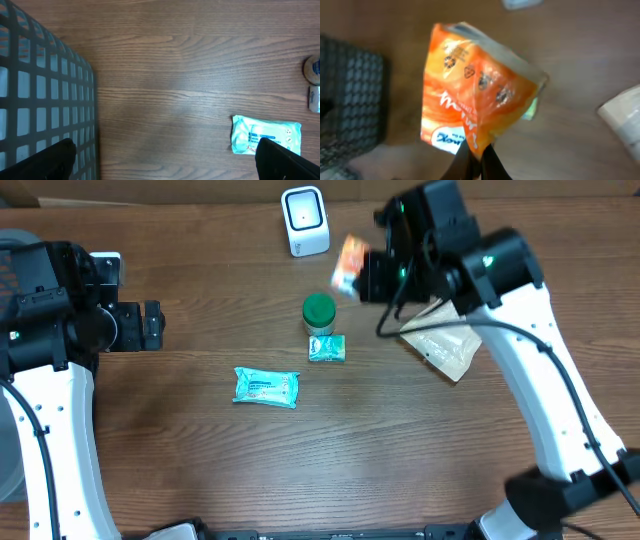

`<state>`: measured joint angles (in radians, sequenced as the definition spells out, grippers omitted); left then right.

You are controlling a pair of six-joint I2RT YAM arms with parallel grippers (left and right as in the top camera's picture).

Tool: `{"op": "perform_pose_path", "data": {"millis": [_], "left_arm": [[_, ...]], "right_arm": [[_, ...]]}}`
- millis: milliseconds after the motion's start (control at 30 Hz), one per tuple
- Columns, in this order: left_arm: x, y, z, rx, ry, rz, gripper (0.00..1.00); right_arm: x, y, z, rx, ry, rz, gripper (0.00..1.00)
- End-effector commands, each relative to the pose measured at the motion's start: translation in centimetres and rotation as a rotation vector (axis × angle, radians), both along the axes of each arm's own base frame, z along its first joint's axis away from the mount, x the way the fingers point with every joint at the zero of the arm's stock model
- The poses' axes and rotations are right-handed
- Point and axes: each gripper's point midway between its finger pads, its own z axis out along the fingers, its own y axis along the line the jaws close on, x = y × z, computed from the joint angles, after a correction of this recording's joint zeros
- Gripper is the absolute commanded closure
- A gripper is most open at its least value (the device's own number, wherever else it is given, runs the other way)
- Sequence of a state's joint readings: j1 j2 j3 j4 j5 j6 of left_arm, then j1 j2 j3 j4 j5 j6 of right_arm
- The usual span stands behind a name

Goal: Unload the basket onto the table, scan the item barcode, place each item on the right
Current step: 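Hold the orange Kleenex pack in front of the scanner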

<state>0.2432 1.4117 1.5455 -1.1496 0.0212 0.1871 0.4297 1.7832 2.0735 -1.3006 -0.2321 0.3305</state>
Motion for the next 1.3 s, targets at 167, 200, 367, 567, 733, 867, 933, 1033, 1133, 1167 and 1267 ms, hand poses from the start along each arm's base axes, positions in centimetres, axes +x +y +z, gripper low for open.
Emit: {"op": "perform_pose_path", "data": {"millis": [167, 200, 367, 567, 733, 867, 933, 1033, 1133, 1167, 1267], "left_arm": [[0.1, 0.3, 1.2, 0.019, -0.032, -0.006, 0.0], [0.1, 0.3, 1.2, 0.019, -0.032, -0.006, 0.0], [0.1, 0.3, 1.2, 0.019, -0.032, -0.006, 0.0], [0.1, 0.2, 1.2, 0.019, -0.032, -0.006, 0.0], [0.1, 0.3, 1.2, 0.019, -0.032, -0.006, 0.0], [0.1, 0.3, 1.2, 0.019, -0.032, -0.006, 0.0], [0.1, 0.3, 1.2, 0.019, -0.032, -0.006, 0.01], [0.1, 0.3, 1.2, 0.019, -0.032, -0.006, 0.01], [0.1, 0.3, 1.2, 0.019, -0.032, -0.006, 0.01], [0.1, 0.3, 1.2, 0.019, -0.032, -0.006, 0.0], [0.1, 0.2, 1.2, 0.019, -0.032, -0.006, 0.0]], "right_arm": [[11.3, -2.3, 3.7, -0.482, -0.539, -0.208, 0.96], [12.1, -2.0, 4.1, -0.518, -0.589, -0.22, 0.96], [16.0, 1.1, 3.1, -0.717, -0.758, -0.093, 0.96], [21.3, 3.8, -1.6, -0.895, -0.874, 0.011, 0.96], [24.4, 5.2, -5.6, -1.032, -0.95, 0.111, 0.96], [26.0, 6.2, -9.8, -1.15, -0.978, 0.216, 0.96], [26.6, 6.4, -11.6, -1.179, -0.978, 0.24, 0.96], [27.0, 6.7, -15.3, -1.175, -0.951, 0.292, 0.96], [27.1, 6.6, -18.0, -1.194, -0.916, 0.323, 0.96], [27.1, 6.5, -18.1, -1.209, -0.915, 0.333, 0.96], [27.3, 6.3, -18.0, -1.227, -0.92, 0.338, 0.96]]}}
